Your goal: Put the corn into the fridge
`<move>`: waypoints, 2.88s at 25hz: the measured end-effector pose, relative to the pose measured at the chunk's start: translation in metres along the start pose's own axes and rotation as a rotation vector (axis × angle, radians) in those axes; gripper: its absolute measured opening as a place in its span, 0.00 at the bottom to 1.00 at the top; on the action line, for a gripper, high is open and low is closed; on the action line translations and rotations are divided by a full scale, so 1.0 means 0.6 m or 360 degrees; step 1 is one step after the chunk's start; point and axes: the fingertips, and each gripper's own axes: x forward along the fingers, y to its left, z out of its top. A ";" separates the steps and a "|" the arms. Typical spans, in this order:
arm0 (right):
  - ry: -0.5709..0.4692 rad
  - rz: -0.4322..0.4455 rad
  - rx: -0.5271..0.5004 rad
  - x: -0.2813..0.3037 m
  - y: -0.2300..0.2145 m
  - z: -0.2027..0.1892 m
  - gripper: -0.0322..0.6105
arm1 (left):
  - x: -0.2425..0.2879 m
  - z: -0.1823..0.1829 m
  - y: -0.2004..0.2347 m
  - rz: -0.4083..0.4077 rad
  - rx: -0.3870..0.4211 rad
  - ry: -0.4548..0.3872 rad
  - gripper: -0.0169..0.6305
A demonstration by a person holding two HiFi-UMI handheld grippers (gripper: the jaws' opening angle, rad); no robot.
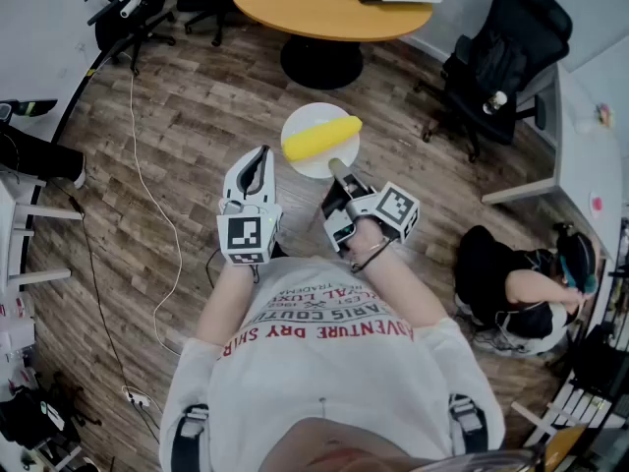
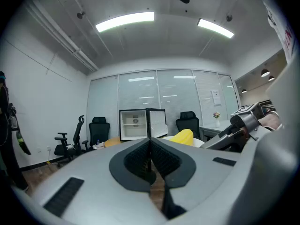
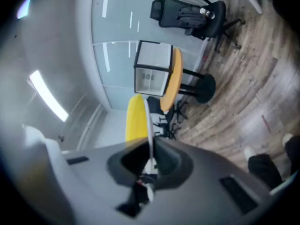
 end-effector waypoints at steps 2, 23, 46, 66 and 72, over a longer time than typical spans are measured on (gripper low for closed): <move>0.0003 -0.0003 0.0003 0.002 -0.001 0.000 0.11 | 0.003 -0.002 0.001 -0.0003 -0.0001 0.0009 0.07; -0.0013 -0.0076 0.0013 0.073 -0.009 0.009 0.11 | 0.057 -0.034 0.063 -0.0024 -0.0065 0.0083 0.07; -0.0352 -0.0142 0.0037 0.418 0.068 0.030 0.11 | 0.301 -0.030 0.369 -0.0353 -0.0047 0.0105 0.07; -0.0135 -0.0092 0.0018 0.637 0.070 0.307 0.11 | 0.631 -0.030 0.375 -0.0175 -0.0024 0.0110 0.07; -0.0110 -0.0097 -0.0015 0.691 0.078 0.432 0.11 | 0.756 -0.021 0.359 -0.0136 -0.0037 0.0085 0.07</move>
